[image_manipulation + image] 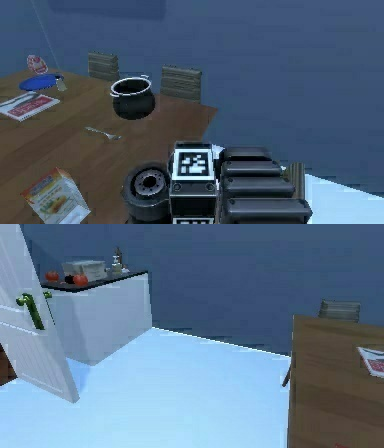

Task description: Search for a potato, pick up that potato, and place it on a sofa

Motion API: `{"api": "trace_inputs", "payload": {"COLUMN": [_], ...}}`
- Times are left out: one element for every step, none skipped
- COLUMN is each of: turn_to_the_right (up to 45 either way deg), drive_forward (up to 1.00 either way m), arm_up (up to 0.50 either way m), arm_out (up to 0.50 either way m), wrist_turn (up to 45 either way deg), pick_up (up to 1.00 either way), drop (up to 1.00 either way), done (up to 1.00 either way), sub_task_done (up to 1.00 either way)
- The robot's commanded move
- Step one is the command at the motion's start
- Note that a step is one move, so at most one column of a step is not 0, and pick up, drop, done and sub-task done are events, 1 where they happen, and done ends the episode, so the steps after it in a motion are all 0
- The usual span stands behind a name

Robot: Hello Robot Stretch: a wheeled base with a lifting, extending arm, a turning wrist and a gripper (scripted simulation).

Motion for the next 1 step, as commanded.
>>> {"api": "trace_inputs", "payload": {"turn_to_the_right": [-45.0], "drive_forward": [0.0], "arm_up": [0.0], "arm_out": [0.0], "wrist_turn": [0.0], "pick_up": [0.0], "drop": [0.0], "done": [0.0], "sub_task_done": [0.0]}}
